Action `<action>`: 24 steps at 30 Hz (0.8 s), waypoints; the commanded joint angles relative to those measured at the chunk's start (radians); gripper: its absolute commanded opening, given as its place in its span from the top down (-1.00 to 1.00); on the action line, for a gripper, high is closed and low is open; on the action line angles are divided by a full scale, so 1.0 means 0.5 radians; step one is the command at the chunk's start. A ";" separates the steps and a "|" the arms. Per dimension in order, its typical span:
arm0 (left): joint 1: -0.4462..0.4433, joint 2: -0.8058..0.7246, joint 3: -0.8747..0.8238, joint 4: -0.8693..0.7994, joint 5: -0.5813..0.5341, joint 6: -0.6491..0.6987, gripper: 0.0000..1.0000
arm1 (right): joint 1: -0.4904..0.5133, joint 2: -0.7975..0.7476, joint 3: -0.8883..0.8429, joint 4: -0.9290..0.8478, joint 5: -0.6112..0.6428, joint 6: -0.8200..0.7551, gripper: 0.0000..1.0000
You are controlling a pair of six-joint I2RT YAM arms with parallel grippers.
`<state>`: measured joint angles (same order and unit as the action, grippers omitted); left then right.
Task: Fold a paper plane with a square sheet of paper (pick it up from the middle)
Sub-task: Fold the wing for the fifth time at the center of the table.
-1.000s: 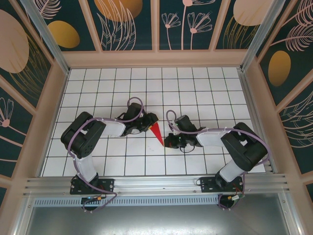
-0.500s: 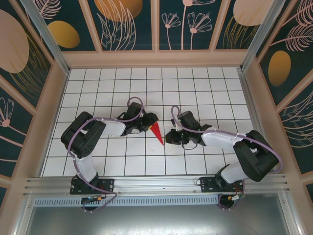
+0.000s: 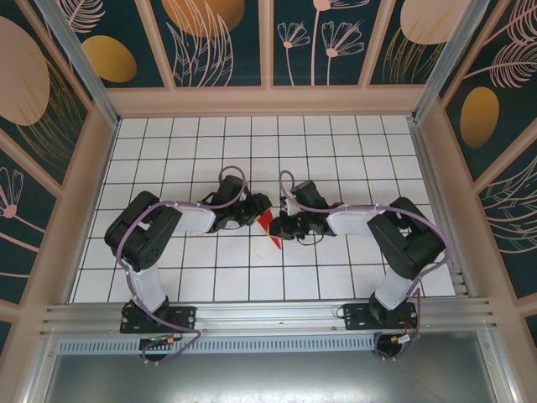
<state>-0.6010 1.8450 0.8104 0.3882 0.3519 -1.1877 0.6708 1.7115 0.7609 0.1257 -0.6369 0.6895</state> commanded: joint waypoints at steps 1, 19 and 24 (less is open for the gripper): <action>-0.001 0.111 -0.006 -0.135 -0.071 0.065 0.02 | -0.019 0.070 -0.035 0.110 -0.117 0.066 0.82; 0.000 0.117 -0.007 -0.149 -0.081 0.056 0.01 | -0.022 0.016 -0.468 0.222 -0.200 0.109 0.82; 0.000 0.125 -0.007 -0.143 -0.081 0.056 0.02 | -0.031 -0.144 -0.424 0.152 -0.177 0.063 0.82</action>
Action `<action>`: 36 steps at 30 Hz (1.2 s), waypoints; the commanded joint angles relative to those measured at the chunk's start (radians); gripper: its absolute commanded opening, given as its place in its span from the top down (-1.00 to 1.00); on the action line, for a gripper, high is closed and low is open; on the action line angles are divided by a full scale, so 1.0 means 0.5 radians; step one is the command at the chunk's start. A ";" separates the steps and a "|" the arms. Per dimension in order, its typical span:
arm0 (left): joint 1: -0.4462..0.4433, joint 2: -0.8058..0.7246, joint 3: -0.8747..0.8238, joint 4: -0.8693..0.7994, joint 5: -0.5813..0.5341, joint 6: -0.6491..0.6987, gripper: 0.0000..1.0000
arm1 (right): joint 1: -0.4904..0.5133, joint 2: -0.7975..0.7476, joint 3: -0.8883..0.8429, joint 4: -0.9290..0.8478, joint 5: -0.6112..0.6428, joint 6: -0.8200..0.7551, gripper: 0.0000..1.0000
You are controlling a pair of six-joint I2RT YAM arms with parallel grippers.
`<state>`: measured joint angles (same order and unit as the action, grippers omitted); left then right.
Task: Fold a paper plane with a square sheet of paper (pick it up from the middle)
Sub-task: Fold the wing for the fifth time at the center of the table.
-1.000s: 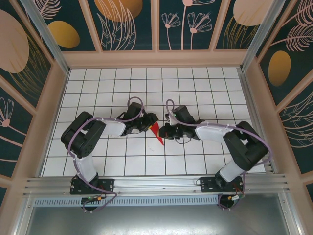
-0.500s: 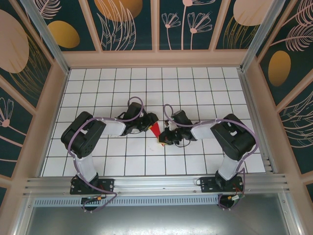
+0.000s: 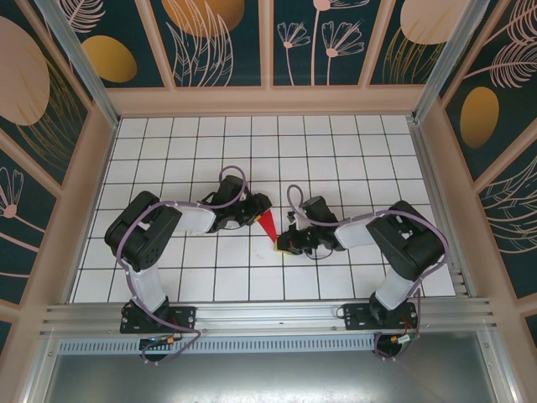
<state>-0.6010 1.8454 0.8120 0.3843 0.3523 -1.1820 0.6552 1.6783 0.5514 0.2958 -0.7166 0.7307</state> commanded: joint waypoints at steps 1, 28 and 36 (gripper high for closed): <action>-0.001 0.126 -0.010 -0.134 -0.079 0.045 0.01 | -0.003 -0.103 0.038 -0.207 -0.006 -0.024 0.83; 0.002 0.131 -0.019 -0.148 -0.092 0.034 0.01 | -0.057 0.056 0.135 -0.228 0.123 -0.007 0.82; 0.002 0.144 -0.009 -0.150 -0.086 0.034 0.01 | -0.048 -0.098 0.066 -0.447 0.230 -0.092 0.81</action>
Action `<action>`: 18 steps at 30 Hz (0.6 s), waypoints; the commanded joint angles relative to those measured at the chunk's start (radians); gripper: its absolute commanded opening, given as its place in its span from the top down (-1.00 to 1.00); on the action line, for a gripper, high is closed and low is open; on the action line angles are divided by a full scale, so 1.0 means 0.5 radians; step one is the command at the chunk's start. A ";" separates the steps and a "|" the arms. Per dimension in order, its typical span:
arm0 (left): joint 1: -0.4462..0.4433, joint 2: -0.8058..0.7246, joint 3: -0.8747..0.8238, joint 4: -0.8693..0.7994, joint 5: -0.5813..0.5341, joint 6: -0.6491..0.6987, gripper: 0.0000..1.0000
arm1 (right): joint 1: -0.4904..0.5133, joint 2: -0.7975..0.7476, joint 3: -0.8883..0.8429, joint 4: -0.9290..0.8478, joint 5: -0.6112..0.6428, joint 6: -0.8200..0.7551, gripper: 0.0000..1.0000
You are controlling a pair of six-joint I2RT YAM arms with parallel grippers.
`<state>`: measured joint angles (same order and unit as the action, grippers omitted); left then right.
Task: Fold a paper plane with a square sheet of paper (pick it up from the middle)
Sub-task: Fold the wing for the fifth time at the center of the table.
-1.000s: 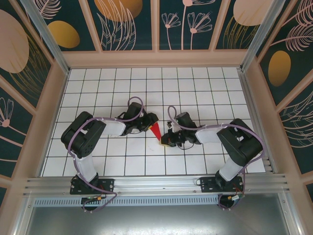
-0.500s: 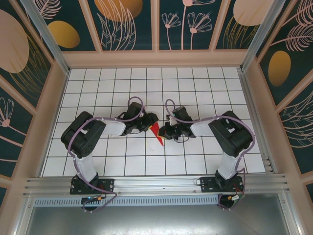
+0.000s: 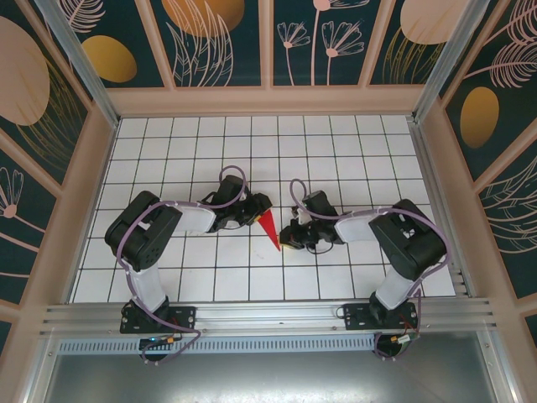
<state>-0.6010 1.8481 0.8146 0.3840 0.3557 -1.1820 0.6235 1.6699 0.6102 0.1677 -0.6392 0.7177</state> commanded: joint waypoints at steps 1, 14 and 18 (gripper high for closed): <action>0.000 0.139 -0.015 -0.154 -0.095 0.035 0.01 | 0.014 -0.113 -0.047 -0.184 0.076 -0.060 0.81; 0.000 0.132 -0.026 -0.149 -0.086 0.046 0.01 | 0.041 -0.084 0.231 0.139 0.029 0.161 0.81; -0.001 0.133 -0.024 -0.145 -0.086 0.039 0.01 | 0.083 0.103 0.327 0.167 0.036 0.205 0.81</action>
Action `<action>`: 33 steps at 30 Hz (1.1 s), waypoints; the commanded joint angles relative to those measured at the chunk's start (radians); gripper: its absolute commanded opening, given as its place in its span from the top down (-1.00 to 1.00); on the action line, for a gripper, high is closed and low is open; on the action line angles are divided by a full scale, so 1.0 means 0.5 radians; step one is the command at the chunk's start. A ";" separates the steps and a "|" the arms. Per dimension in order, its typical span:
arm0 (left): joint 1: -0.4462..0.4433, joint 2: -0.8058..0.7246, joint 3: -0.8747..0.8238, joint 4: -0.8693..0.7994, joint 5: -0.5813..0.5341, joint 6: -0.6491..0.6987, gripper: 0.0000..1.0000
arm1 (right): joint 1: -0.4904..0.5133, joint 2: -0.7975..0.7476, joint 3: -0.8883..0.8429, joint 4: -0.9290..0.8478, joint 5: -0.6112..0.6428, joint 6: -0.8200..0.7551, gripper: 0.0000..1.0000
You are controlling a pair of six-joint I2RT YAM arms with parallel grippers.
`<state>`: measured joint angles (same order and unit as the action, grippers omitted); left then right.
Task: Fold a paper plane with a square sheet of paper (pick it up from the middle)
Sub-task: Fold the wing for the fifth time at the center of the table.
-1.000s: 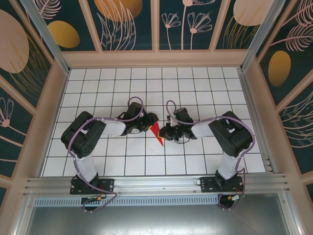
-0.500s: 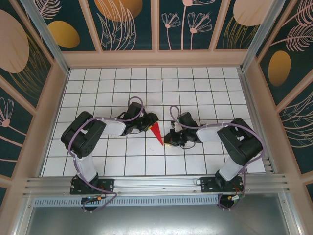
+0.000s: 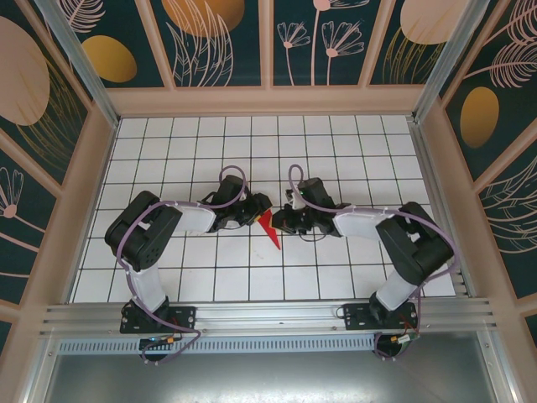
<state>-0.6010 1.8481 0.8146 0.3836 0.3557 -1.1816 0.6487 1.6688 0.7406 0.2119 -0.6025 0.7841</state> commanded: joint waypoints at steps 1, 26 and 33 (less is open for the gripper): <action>0.002 0.132 -0.023 -0.147 -0.086 0.039 0.01 | 0.045 0.146 0.078 0.091 -0.044 0.078 0.81; 0.000 0.139 -0.012 -0.183 -0.110 0.042 0.01 | 0.120 -0.002 -0.455 -0.050 -0.078 -0.007 0.82; 0.002 0.142 -0.002 -0.186 -0.104 0.047 0.01 | 0.117 -0.133 -0.466 -0.159 -0.019 -0.036 0.82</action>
<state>-0.6010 1.8488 0.8188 0.3767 0.3561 -1.1816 0.6941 1.6264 0.5331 0.2634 -0.6071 0.7883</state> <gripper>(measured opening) 0.497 0.091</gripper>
